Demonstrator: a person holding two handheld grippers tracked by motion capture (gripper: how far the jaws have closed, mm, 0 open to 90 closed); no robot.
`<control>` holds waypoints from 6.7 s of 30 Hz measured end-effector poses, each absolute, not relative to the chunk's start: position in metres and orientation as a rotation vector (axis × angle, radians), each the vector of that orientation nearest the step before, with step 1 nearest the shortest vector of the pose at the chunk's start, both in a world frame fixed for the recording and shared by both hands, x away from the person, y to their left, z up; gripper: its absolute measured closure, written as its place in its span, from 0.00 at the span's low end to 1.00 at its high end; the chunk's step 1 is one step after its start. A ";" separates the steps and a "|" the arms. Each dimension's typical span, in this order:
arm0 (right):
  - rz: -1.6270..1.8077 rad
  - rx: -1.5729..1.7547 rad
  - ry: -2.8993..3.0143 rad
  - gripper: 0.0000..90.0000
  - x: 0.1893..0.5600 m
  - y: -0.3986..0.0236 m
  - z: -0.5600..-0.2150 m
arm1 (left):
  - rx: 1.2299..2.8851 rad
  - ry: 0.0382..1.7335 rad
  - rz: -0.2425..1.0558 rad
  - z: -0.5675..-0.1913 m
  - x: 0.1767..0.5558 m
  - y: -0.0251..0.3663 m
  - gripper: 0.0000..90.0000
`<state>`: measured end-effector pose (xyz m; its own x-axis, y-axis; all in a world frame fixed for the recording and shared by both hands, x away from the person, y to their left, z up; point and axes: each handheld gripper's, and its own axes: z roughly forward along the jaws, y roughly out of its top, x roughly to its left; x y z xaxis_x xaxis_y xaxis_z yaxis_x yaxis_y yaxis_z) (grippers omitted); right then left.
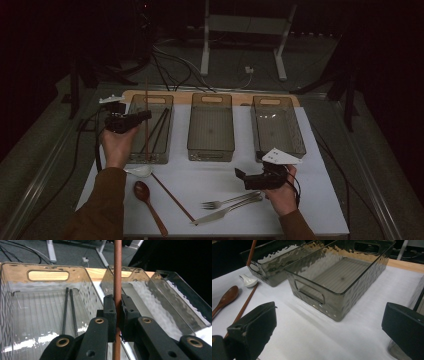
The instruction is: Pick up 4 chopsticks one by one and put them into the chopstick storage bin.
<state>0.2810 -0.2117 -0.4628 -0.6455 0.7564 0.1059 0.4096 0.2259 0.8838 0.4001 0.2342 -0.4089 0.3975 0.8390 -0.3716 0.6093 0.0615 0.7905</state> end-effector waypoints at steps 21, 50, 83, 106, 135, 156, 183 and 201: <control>1.400 1.080 2.168 0.00 0.279 -0.211 -0.463 | 1.560 1.372 0.393 -0.423 0.422 0.224 0.32; 1.411 1.090 2.170 0.00 0.280 -0.209 -0.462 | 1.663 1.180 0.455 -0.400 0.372 0.223 0.01; 1.434 1.061 2.250 0.00 0.284 -0.178 -0.451 | 1.701 1.002 0.570 -0.421 0.260 0.228 0.01; 1.366 0.982 2.438 0.00 0.284 -0.124 -0.453 | 1.684 1.019 0.574 -0.426 0.250 0.236 0.01; 1.131 0.902 2.666 0.03 0.267 -0.049 -0.497 | 1.682 1.027 0.570 -0.426 0.250 0.238 0.01; 1.005 0.822 2.754 0.54 0.251 -0.019 -0.515 | 1.689 1.029 0.563 -0.428 0.251 0.238 0.01; 0.842 0.864 2.736 0.93 0.242 -0.025 -0.510 | 1.691 1.033 0.562 -0.429 0.251 0.237 0.01; 0.838 0.871 2.728 0.94 0.243 -0.025 -0.509 | 1.692 1.034 0.560 -0.429 0.251 0.237 0.01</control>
